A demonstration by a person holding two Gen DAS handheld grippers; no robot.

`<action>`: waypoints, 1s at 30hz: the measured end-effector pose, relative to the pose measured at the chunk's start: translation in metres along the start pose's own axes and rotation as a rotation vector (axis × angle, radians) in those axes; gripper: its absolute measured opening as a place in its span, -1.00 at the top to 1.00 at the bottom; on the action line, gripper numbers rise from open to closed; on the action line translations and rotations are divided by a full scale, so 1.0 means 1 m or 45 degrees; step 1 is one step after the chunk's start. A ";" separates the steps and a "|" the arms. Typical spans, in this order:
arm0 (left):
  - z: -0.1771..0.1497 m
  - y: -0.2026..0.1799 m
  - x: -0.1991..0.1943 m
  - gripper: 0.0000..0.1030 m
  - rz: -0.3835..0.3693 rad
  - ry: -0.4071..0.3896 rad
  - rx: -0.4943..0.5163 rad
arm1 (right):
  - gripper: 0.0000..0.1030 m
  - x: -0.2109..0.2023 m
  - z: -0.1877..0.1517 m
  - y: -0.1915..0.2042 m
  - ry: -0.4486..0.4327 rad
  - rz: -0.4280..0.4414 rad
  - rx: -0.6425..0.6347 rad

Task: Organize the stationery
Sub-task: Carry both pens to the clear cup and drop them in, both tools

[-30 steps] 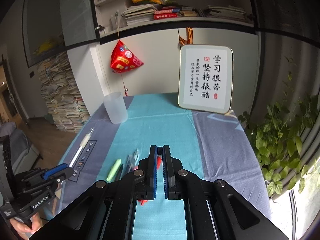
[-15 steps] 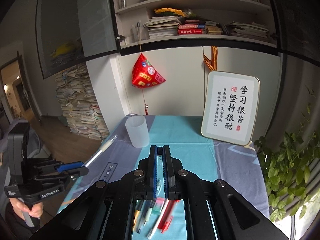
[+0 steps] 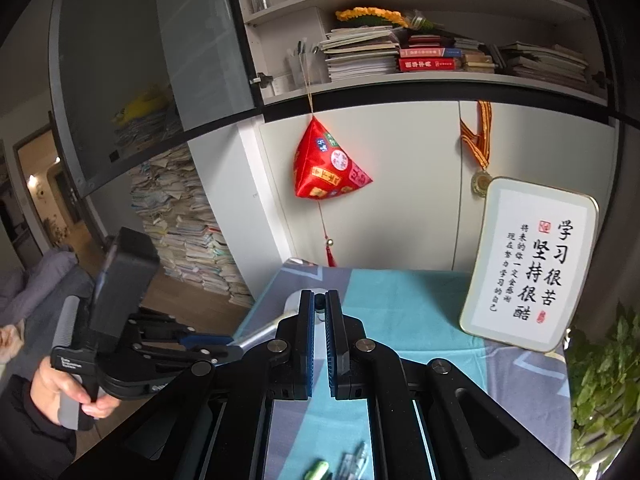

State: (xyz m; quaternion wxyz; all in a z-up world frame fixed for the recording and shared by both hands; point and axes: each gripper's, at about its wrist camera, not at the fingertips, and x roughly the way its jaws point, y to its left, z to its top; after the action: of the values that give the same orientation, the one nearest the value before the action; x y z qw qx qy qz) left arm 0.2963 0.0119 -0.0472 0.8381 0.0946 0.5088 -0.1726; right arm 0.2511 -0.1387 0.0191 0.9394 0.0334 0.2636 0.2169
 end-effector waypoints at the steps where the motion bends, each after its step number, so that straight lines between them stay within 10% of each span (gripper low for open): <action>1: 0.006 0.004 0.007 0.76 0.007 0.019 -0.019 | 0.89 0.009 0.002 0.002 0.005 0.001 -0.004; 17: 0.055 0.019 0.026 0.72 0.112 0.070 -0.036 | 0.88 0.132 -0.010 0.006 0.253 -0.082 -0.014; 24: 0.046 0.015 -0.013 -0.15 0.180 -0.096 -0.019 | 0.63 0.130 -0.016 -0.019 0.276 -0.025 0.143; 30: 0.001 0.002 -0.038 -0.42 0.248 -0.281 0.110 | 0.23 0.081 -0.021 -0.026 0.176 -0.082 0.095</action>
State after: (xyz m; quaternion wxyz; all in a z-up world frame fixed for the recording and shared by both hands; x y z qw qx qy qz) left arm 0.2821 0.0208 -0.0128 0.8968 0.1600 0.3941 -0.1218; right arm 0.3128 -0.1287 -0.0424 0.9235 0.0449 0.3366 0.1785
